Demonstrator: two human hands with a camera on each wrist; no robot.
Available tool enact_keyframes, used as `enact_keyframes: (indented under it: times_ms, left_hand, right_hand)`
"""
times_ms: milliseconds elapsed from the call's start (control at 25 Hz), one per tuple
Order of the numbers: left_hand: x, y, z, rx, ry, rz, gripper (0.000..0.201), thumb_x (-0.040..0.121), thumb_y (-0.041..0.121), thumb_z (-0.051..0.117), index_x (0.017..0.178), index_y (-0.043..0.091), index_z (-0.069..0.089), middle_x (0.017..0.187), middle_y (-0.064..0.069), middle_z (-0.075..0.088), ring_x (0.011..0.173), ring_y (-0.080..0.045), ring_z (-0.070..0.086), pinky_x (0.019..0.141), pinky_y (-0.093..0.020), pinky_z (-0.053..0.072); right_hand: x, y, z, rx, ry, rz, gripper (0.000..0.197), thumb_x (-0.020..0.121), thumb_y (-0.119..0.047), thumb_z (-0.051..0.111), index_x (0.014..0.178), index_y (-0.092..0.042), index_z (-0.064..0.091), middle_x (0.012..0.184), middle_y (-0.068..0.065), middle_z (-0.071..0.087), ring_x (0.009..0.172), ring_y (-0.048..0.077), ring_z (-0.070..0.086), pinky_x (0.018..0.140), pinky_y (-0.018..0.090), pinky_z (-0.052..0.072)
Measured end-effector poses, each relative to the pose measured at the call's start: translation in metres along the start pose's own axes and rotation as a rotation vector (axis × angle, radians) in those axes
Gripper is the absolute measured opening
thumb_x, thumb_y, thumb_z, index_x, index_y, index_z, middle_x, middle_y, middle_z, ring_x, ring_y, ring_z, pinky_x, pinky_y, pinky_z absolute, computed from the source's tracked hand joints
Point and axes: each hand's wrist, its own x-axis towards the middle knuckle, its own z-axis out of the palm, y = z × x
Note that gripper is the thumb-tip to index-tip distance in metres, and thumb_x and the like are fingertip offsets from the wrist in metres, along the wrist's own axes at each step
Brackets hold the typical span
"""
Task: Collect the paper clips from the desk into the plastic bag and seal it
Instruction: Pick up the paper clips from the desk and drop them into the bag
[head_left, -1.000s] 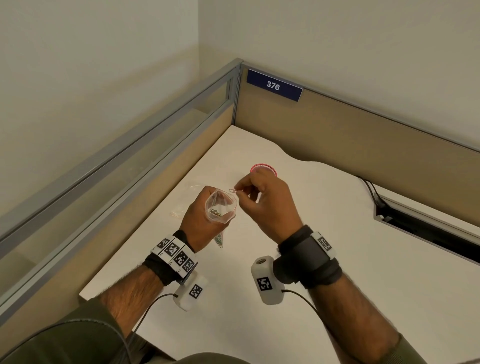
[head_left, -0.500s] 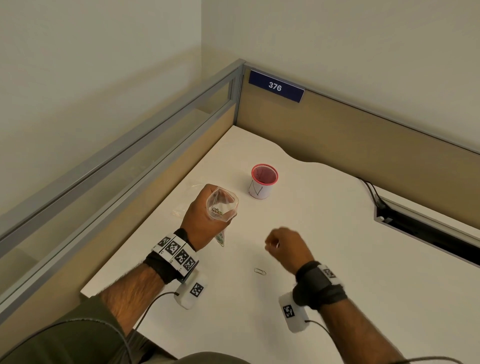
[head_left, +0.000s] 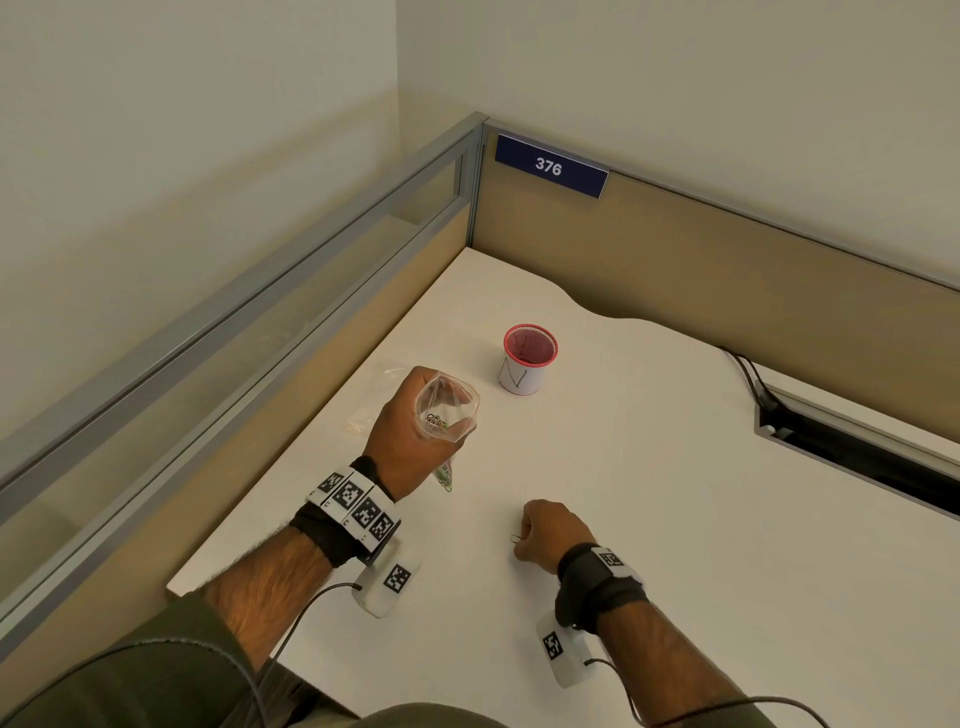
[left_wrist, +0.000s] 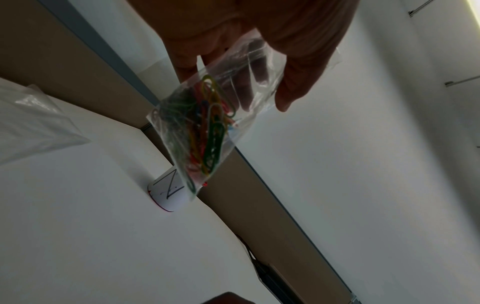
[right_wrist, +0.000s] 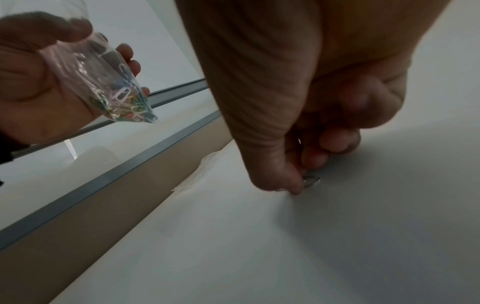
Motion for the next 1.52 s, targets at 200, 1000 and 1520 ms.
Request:
enact_keyframes:
  times_ms: [200, 1000, 1520]
  left_hand:
    - [0.001, 0.000, 0.001, 0.007, -0.004, 0.000, 0.035, 0.077, 0.014, 0.079, 0.101, 0.025, 0.056, 0.107, -0.005, 0.070, 0.105, -0.018, 0.067, 0.098, -0.039, 0.054]
    - [0.001, -0.006, 0.022, 0.084, -0.069, 0.048, 0.043, 0.068, 0.041, 0.073, 0.102, 0.026, 0.052, 0.094, 0.003, 0.066, 0.093, -0.011, 0.068, 0.077, -0.032, 0.055]
    - [-0.009, 0.009, 0.036, -0.075, -0.125, 0.133, 0.041, 0.069, 0.033, 0.072, 0.105, 0.023, 0.054, 0.101, 0.007, 0.068, 0.102, -0.013, 0.067, 0.088, -0.029, 0.055]
  right_hand:
    - [0.000, -0.002, 0.000, -0.053, -0.007, -0.003, 0.019, 0.077, -0.026, 0.064, 0.086, -0.020, 0.049, 0.092, -0.002, 0.053, 0.081, 0.020, 0.052, 0.075, 0.031, 0.047]
    - [-0.091, -0.091, -0.118, 0.463, 0.695, -0.599, 0.012, 0.091, -0.020, 0.062, 0.100, -0.019, 0.069, 0.091, -0.005, 0.065, 0.079, 0.008, 0.058, 0.072, 0.018, 0.051]
    - [-0.114, -0.064, -0.111, 0.142, 0.545, -0.631, 0.016, 0.094, -0.022, 0.055, 0.105, -0.022, 0.068, 0.096, -0.002, 0.068, 0.086, 0.016, 0.060, 0.079, 0.029, 0.050]
